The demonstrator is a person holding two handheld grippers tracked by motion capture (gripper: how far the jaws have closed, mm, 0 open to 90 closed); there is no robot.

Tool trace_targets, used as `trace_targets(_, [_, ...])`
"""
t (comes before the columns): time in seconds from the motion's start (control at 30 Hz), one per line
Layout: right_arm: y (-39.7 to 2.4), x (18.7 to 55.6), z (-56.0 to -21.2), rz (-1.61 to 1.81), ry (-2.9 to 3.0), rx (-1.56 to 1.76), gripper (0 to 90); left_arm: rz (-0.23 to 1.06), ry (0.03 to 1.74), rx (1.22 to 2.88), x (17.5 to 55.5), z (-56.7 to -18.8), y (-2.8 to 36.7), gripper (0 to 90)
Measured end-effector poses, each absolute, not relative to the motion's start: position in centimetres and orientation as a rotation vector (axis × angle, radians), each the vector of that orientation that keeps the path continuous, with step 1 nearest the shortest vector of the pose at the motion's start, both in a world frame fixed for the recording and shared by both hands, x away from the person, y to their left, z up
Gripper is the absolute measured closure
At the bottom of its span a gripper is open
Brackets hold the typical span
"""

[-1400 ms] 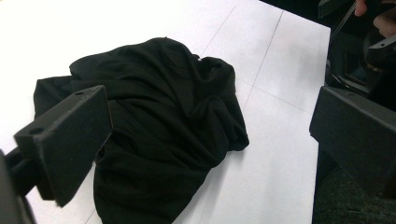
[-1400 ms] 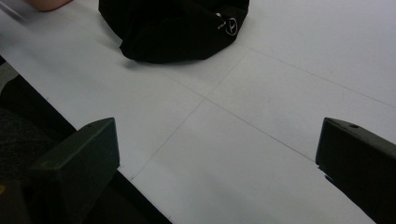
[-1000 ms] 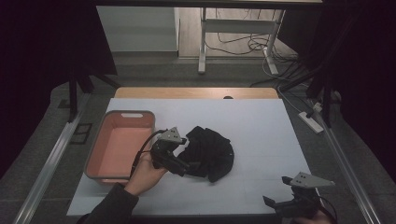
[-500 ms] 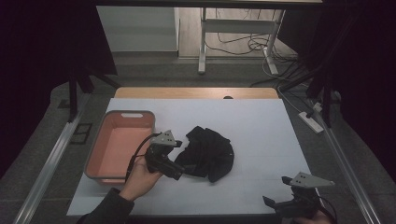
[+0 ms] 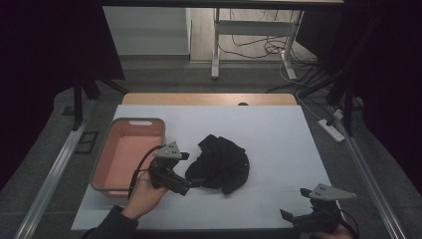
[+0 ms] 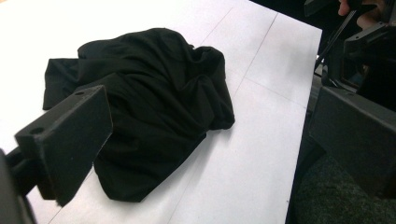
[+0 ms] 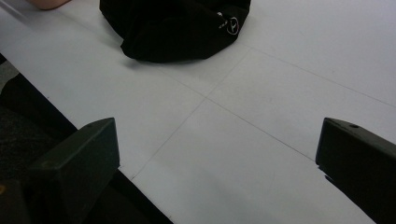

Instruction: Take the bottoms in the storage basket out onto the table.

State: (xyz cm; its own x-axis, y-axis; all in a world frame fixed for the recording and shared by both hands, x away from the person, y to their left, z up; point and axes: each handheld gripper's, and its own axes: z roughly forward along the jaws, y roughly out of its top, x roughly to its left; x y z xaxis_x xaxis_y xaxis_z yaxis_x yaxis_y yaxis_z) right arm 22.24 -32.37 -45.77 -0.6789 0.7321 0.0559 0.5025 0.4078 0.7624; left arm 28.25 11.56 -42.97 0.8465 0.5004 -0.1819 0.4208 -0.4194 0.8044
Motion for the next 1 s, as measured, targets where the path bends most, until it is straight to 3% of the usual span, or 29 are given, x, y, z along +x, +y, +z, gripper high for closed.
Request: trace_targets(1.0, [-32.4, 22.3, -45.8, 1.138, 2.381, 1.079, 0.0, 0.122, 0.733, 2.016, 25.6, -43.5, 14.3, 0.7])
